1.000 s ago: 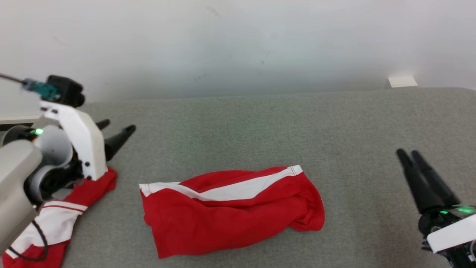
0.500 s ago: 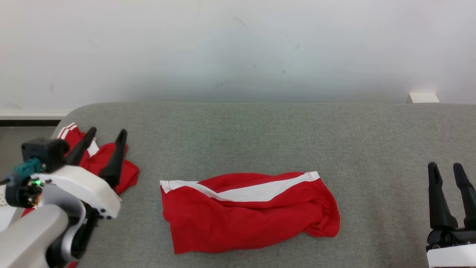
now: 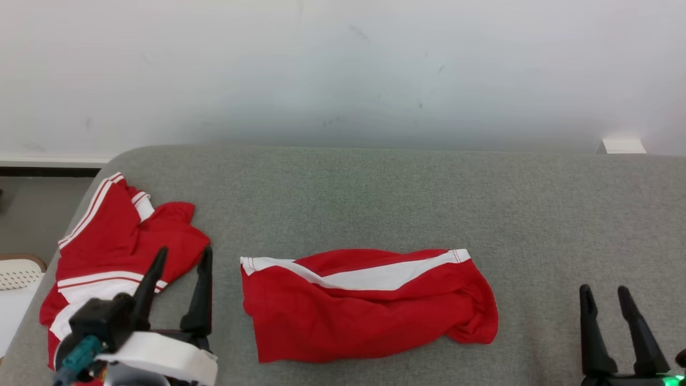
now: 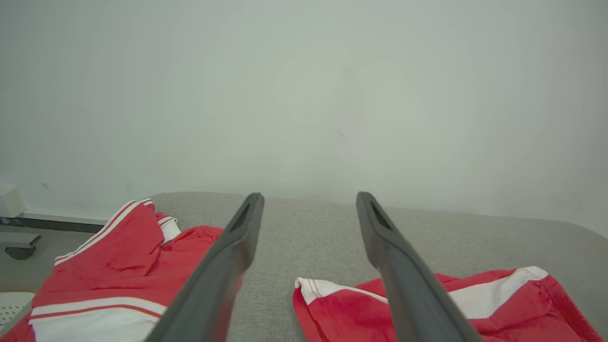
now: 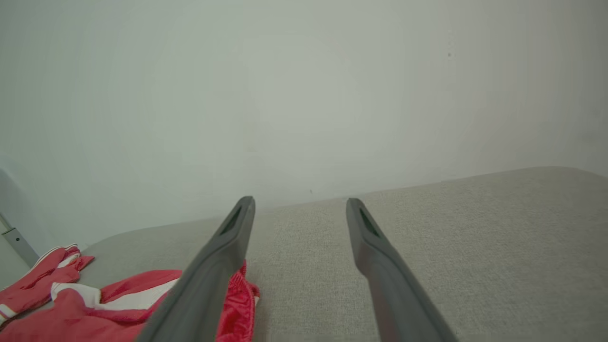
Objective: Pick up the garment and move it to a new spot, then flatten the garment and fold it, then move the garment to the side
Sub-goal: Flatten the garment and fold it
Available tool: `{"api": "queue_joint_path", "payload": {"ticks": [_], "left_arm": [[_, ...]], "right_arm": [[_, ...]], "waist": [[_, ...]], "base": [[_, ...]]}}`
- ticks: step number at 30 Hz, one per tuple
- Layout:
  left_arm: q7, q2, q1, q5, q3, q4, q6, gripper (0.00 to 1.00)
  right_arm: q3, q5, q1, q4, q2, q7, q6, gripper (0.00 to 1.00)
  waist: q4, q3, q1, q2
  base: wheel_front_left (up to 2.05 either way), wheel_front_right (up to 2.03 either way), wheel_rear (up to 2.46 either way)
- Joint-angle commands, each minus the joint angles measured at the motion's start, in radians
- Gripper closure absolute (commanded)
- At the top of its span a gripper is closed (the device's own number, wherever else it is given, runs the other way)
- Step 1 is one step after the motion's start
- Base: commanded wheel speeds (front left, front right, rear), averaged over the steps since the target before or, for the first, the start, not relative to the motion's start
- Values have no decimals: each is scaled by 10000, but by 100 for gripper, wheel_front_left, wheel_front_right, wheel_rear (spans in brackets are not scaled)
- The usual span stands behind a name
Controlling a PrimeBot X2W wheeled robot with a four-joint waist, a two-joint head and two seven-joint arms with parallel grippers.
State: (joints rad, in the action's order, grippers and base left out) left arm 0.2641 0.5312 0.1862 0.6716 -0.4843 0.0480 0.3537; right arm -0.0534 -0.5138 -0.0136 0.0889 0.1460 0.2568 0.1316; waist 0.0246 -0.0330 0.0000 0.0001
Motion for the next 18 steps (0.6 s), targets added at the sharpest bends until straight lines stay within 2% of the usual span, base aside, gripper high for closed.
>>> {"api": "queue_joint_path", "payload": {"ticks": [1,9,14,18], "left_arm": [[0,-260,-265,-281,255,-92,-146,0],[1,-2387,-1275,-1807,2066,-840,-1542,0],[2,-3183,-1297,-2544,2728,-1201,-2443,0],[2,-3620,-1229,-2949,3137,-1432,-2983,0]], "right_arm": [[37,191,-153,77,-94,61,-19,0],[-176,684,223,770,-314,77,-19,0],[-492,716,669,1233,-153,81,-19,0],[-857,519,1084,1762,-39,-183,-19,0]], "waist": [[10,-45,0,-1],[-17,-375,0,-1],[97,-472,0,-1],[193,-465,0,-1]], "base": [[0,0,0],[0,0,0],[0,0,0],[0,0,0]]}}
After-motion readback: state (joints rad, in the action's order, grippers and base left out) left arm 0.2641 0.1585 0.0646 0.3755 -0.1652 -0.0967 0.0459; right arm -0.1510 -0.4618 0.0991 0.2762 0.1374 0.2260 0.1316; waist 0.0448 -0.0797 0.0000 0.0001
